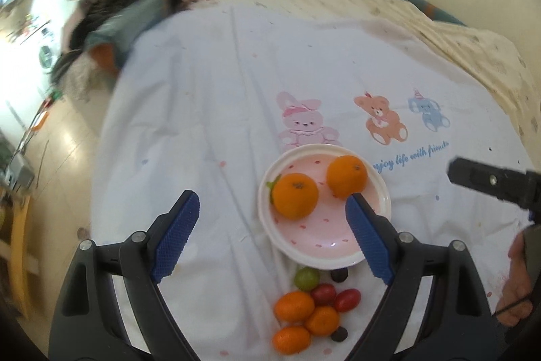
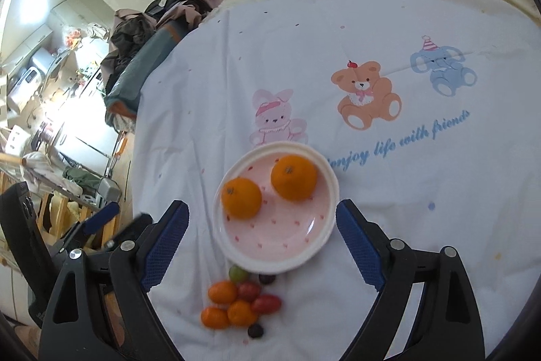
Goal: Organize fruits
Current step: 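Release the mandarin onto the plate with the right gripper and withdraw both, then grasp another mandarin from the cluster with the left gripper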
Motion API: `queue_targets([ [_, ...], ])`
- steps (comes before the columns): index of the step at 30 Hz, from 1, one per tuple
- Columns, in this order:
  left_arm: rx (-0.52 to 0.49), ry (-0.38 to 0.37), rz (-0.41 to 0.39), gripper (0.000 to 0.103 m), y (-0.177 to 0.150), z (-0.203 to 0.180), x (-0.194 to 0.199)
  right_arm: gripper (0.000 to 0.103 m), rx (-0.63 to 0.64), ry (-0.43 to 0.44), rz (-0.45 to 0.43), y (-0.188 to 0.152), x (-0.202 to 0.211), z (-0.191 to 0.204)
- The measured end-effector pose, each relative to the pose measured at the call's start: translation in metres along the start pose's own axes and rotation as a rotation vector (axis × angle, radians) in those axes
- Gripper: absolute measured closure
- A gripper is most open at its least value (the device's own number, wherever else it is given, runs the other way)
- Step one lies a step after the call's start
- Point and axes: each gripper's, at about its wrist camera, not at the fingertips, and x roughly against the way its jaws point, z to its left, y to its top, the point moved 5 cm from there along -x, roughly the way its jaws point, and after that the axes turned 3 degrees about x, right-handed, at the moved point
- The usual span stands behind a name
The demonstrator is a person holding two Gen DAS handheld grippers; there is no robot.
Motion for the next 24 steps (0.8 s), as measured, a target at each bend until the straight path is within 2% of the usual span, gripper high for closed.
queue_targets([
  [2, 0.011, -0.004, -0.002, 0.017, -0.007, 0.004, 0.008, 0.012, 0.021, -0.048, -0.015, -0.013, 0.013, 0.002],
  [5, 0.032, -0.022, 0.012, 0.017, -0.02, 0.01, 0.02, 0.012, 0.031, -0.072, -0.031, -0.03, 0.03, 0.005],
  [9, 0.071, -0.04, 0.039, 0.017, -0.039, 0.02, 0.032, 0.012, 0.017, -0.069, -0.031, -0.054, 0.044, 0.004],
  [14, 0.047, -0.021, 0.084, 0.017, -0.063, 0.023, 0.032, 0.012, -0.004, -0.071, -0.023, -0.082, 0.048, -0.001],
  [17, 0.038, -0.033, 0.148, 0.017, -0.081, 0.022, 0.02, 0.012, -0.056, -0.053, -0.006, -0.094, 0.041, -0.011],
  [20, 0.049, -0.048, 0.249, 0.017, -0.103, 0.023, 0.001, 0.012, -0.114, -0.067, 0.036, -0.107, 0.03, -0.026],
  [21, 0.027, -0.046, 0.298, 0.017, -0.112, 0.021, -0.008, 0.012, -0.138, -0.067, 0.049, -0.109, 0.026, -0.031],
  [24, -0.007, -0.026, 0.382, 0.017, -0.13, 0.02, -0.025, 0.012, -0.192, -0.061, 0.06, -0.111, 0.021, -0.041],
])
